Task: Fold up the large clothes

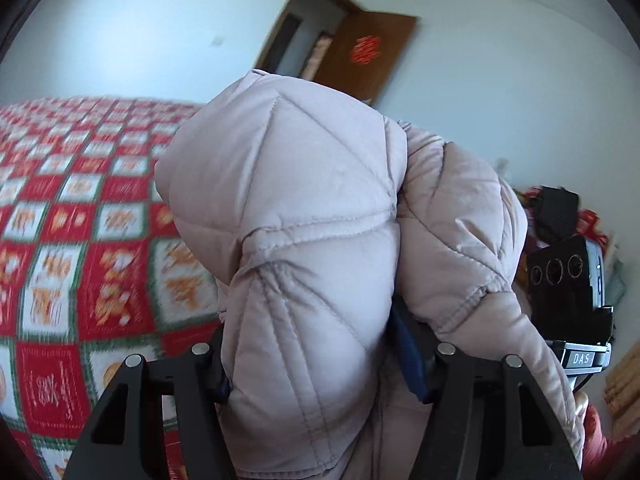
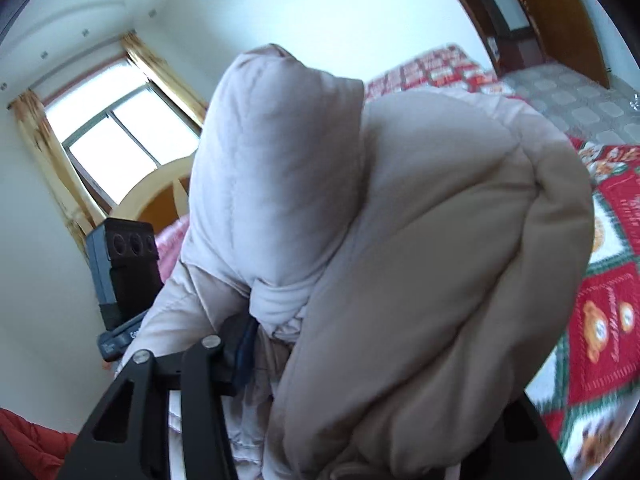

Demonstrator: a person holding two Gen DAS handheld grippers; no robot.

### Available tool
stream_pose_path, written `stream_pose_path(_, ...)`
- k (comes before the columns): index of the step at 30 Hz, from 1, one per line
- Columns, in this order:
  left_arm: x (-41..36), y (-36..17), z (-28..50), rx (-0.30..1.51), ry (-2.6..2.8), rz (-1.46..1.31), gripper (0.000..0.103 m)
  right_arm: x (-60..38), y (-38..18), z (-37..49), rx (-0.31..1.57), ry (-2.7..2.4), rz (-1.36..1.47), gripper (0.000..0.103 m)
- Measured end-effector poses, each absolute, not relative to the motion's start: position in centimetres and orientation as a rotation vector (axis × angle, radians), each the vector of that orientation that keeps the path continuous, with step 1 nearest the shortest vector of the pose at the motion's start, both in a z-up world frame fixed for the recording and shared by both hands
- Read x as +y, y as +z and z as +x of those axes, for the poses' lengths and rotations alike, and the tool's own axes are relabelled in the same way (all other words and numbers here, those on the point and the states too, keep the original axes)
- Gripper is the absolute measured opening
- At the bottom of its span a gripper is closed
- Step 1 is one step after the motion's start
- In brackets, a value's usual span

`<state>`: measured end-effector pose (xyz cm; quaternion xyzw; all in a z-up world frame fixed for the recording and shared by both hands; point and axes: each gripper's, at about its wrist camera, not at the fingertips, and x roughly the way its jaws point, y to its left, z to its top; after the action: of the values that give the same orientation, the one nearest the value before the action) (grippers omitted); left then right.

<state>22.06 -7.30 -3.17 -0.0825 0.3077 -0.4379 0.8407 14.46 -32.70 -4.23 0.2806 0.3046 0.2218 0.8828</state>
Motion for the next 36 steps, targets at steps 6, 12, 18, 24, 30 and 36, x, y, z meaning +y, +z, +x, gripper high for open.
stream_pose_path(6, -11.6, 3.8, 18.0, 0.523, -1.114, -0.167, 0.063, -36.0, 3.7, 7.0, 0.477, 0.317, 0.493, 0.054)
stream_pose_path(12, -20.4, 6.3, 16.5, 0.599, -1.298, -0.195, 0.063, -41.1, 8.5, 2.2, 0.492, 0.09, 0.424, 0.053)
stream_pose_path(18, -29.3, 0.9, 18.7, 0.82, -1.24, -0.119, 0.063, -49.0, 3.2, 3.3, 0.643, -0.061, 0.535, 0.053)
stream_pose_path(24, -33.1, -6.0, 20.7, 0.885, -1.009, 0.064, 0.063, -52.8, -6.7, 7.8, 0.67, -0.044, 0.59, 0.053)
stream_pose_path(30, -34.9, -8.0, 21.7, 0.84, -0.873, 0.174, 0.067, -56.4, -12.9, 9.1, 0.629, -0.049, 0.693, 0.054)
stream_pose_path(36, -37.0, -8.9, 21.5, 0.788, -0.808, 0.249, 0.07, -57.7, -14.5, 10.1, 0.635, -0.072, 0.725, 0.055)
